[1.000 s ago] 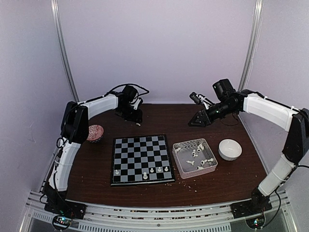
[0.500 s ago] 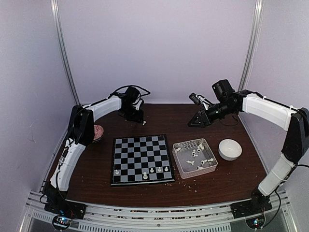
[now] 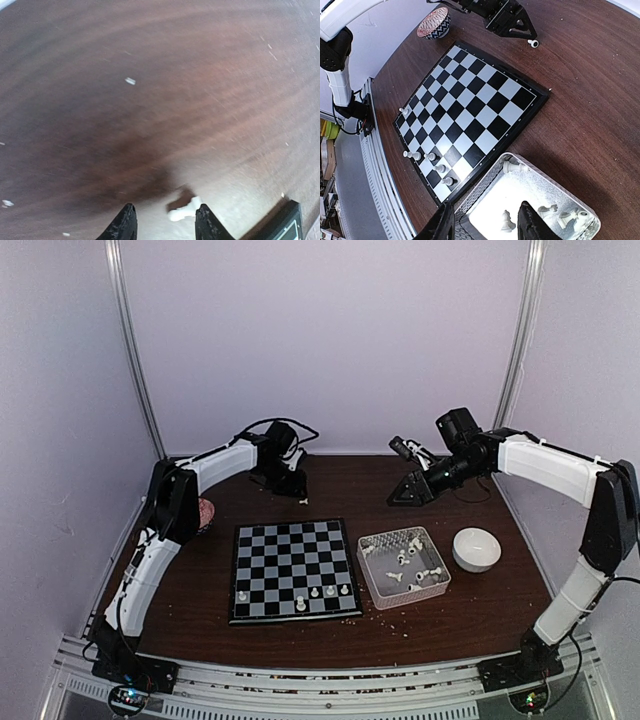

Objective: Set up the chess pieces on the board
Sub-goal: Pick up the chess piece at the center of the board.

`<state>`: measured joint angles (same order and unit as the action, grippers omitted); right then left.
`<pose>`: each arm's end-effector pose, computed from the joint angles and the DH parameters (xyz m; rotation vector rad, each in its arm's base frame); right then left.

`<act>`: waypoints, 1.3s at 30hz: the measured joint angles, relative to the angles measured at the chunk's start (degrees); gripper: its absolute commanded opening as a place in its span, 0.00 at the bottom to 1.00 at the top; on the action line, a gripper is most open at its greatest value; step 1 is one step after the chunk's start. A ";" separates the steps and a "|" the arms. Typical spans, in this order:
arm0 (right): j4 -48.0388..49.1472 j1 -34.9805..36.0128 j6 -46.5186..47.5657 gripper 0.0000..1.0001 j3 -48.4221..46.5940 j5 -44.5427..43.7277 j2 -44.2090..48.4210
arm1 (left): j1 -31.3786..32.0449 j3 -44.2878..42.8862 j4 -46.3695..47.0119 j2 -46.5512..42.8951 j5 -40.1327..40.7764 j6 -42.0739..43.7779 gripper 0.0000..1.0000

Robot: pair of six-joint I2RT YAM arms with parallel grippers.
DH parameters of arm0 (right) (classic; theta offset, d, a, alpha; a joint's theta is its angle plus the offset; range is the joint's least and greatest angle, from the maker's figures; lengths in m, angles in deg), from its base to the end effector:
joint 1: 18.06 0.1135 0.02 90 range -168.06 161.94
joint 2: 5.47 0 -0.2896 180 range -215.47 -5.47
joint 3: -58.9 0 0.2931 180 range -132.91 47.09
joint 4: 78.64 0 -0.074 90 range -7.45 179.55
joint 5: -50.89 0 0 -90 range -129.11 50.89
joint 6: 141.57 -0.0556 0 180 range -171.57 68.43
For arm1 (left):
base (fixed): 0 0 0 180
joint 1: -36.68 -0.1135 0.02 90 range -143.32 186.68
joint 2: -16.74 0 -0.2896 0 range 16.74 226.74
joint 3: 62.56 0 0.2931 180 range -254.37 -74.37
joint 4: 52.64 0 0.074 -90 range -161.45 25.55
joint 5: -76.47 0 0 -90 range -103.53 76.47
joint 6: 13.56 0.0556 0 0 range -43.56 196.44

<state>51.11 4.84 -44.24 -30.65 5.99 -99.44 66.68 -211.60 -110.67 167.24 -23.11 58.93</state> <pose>0.3511 0.1911 0.2874 -0.9413 2.2560 1.1015 0.5414 -0.3232 0.1377 0.3520 2.6541 -0.4993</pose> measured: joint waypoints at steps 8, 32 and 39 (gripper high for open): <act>0.00 0.00 -0.02 0.42 0.00 0.59 -0.02 | 1.22 3.34 0.52 -0.94 -0.66 -1.22 0.42; -0.42 0.00 -0.02 0.41 -0.02 1.42 -0.50 | 2.25 6.10 0.63 -2.43 0.61 5.73 0.13; -0.48 0.00 -0.04 0.40 -0.02 1.42 -0.57 | 2.36 6.10 0.15 -2.43 0.55 6.82 0.04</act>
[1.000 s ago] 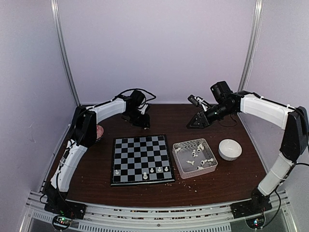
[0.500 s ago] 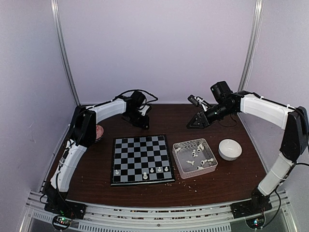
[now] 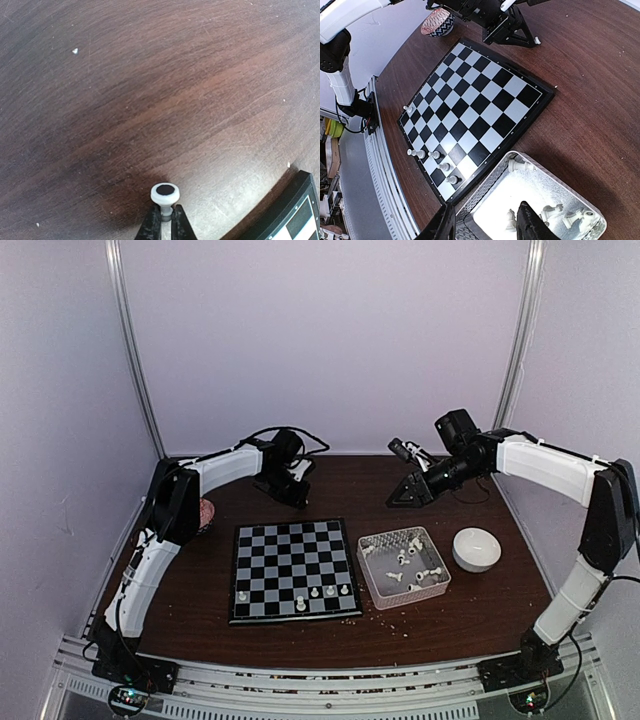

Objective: Set up the chess pieces on the board
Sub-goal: Pick up the chess piece at the center of the board, then place the chess piece on the chessboard.

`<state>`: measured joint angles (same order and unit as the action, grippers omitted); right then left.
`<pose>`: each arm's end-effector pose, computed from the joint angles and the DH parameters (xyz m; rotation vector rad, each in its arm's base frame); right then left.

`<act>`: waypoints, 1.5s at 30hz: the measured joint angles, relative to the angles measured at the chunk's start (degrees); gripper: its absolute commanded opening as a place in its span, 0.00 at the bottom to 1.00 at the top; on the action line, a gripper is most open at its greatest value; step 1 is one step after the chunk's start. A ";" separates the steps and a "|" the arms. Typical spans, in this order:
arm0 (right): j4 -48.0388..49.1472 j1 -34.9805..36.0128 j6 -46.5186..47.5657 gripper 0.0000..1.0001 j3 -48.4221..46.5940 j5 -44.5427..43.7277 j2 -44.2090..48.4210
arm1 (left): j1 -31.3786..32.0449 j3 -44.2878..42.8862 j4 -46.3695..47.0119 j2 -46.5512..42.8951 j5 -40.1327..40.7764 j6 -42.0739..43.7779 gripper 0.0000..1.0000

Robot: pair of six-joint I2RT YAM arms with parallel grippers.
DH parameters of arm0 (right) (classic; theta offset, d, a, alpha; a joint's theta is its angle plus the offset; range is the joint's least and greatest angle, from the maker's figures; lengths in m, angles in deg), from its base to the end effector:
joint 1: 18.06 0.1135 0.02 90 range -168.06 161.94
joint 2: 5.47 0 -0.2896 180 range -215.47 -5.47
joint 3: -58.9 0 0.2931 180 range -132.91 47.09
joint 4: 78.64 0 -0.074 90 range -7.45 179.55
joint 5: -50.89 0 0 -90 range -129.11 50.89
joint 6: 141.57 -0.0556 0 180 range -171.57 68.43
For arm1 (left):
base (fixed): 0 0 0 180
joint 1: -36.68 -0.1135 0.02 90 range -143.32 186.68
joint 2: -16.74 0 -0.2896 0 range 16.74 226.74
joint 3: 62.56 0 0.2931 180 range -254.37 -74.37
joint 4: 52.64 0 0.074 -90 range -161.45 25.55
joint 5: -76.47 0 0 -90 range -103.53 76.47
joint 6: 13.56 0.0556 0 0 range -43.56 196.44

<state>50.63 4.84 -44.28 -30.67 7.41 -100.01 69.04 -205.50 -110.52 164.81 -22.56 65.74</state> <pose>0.3511 0.1921 0.2841 -0.9447 2.2637 1.1374 0.5158 -0.3372 0.1256 0.5631 2.6686 -0.4405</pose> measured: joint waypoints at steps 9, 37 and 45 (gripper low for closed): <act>-0.11 0.00 0.02 0.40 0.00 -0.02 0.00 | 0.20 1.90 -0.96 -1.95 0.20 1.11 0.02; 1.38 0.31 -1.77 0.41 0.02 3.04 2.03 | 5.29 54.34 -23.67 -43.06 -18.34 3.63 0.02; 2.95 0.87 -2.99 0.41 0.98 4.48 2.80 | 9.01 56.52 -26.67 -40.59 -19.12 3.30 0.01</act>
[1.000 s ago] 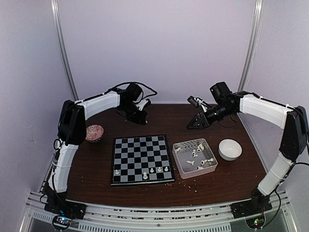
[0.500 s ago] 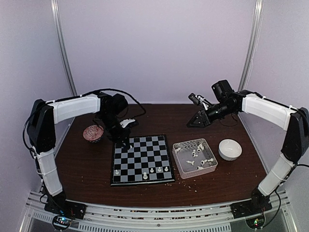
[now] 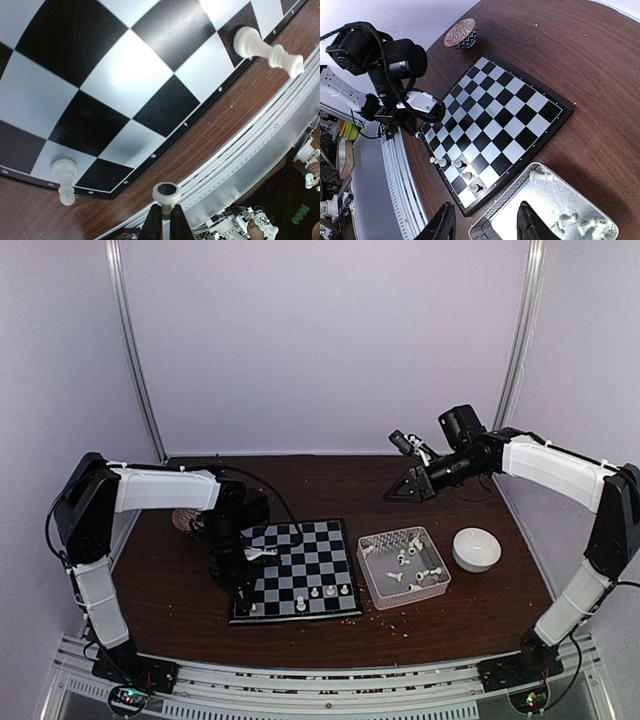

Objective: Set up the chess pieces on the board
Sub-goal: Place the chess piece on the chessboard.

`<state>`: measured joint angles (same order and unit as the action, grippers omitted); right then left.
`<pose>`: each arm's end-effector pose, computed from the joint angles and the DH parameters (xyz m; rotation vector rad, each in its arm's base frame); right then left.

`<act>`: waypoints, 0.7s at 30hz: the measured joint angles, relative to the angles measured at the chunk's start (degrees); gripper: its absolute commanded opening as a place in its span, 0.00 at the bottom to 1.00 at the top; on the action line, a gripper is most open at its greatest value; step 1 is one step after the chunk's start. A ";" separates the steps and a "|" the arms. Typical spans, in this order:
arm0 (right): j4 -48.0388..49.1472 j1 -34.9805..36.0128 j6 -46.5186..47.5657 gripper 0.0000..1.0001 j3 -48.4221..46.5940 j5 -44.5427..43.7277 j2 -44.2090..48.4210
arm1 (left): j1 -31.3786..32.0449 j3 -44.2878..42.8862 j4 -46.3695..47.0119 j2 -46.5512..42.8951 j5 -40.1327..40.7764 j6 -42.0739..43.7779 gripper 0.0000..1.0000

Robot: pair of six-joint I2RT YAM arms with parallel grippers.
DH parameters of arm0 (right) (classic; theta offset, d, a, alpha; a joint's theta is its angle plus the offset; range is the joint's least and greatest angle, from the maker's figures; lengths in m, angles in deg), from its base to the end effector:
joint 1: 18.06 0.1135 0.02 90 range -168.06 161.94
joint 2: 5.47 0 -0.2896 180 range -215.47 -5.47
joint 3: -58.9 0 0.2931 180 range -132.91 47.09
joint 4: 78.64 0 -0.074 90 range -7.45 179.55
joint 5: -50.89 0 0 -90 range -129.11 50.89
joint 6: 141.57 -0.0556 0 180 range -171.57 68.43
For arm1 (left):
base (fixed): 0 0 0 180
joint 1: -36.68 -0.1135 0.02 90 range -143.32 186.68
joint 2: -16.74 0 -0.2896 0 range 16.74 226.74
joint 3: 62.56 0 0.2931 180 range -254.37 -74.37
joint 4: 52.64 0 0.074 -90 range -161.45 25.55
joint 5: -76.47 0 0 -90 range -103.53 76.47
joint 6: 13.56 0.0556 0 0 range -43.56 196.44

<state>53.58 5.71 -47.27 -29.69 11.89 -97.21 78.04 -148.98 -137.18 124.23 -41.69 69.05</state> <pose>0.3396 0.1968 0.3022 -0.9523 2.1756 1.2413 0.2434 -0.2493 0.1659 -0.6892 -2.5693 0.4570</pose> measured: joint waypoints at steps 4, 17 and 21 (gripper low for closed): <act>0.52 0.00 -0.04 0.41 0.83 0.04 1.38 | 0.48 -3.08 -0.07 3.58 0.26 -0.02 0.02; 1.16 0.00 -0.20 0.41 2.21 0.02 3.58 | 0.48 -9.68 -0.90 9.86 4.02 0.02 0.24; 1.20 0.00 -0.22 0.41 2.32 0.02 3.58 | 0.48 -10.60 -0.94 9.86 4.42 0.02 0.27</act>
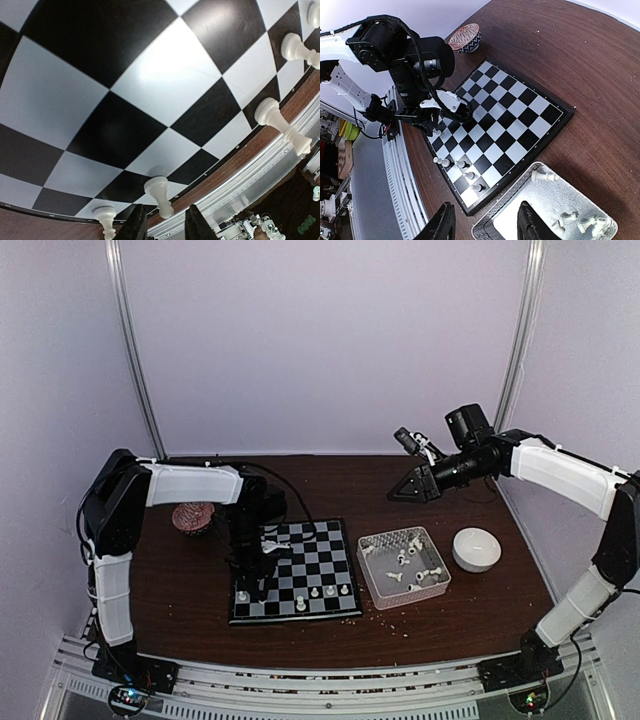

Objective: Set up the chess pieces on the board
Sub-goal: Place the chess piece on the chessboard.

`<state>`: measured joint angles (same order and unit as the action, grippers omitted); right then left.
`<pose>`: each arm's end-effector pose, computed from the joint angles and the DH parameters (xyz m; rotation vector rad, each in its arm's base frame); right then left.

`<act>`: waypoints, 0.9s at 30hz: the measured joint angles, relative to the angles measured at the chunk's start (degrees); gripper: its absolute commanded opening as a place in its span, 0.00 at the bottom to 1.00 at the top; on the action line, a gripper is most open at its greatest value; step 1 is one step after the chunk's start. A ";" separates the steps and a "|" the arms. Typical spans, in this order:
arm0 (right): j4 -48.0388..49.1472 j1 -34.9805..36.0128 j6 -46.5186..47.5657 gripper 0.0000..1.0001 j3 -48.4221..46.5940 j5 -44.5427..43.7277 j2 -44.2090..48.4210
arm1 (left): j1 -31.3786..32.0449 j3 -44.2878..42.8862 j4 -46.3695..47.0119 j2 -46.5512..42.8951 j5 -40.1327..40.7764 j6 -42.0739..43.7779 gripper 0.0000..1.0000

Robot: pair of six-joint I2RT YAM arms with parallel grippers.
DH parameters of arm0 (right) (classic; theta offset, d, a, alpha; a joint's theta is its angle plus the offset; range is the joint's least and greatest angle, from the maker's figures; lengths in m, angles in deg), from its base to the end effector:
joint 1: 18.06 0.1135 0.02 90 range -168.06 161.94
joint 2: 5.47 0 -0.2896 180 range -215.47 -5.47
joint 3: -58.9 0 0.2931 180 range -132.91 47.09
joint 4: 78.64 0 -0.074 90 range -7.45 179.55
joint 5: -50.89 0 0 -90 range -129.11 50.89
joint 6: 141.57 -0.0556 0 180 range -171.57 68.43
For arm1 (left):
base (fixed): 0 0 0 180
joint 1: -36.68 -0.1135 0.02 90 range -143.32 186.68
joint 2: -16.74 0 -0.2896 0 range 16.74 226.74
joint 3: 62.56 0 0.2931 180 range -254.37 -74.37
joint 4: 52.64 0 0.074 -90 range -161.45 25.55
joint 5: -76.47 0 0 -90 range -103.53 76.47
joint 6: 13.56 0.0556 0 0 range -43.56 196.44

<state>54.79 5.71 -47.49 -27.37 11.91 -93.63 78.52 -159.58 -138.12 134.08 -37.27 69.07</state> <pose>0.3266 0.1911 0.3117 -0.9583 2.1339 1.2315 0.2785 -0.2794 0.1488 -0.7246 -2.6014 0.3599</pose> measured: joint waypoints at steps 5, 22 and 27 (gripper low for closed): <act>0.07 0.00 0.00 0.41 0.07 0.00 0.00 | 0.00 -0.35 -0.11 -0.22 1.77 -0.33 0.33; -1.68 0.00 0.98 0.42 0.02 -2.05 -0.15 | 5.60 23.54 32.89 -29.66 16.06 -1.97 0.36; -2.34 0.02 2.05 0.42 -0.17 -3.15 -0.31 | 6.99 25.11 35.45 -25.83 18.40 -1.64 0.36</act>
<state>52.45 5.73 -45.44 -27.55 8.77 -93.93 85.52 -134.47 -102.67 108.25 -18.87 67.43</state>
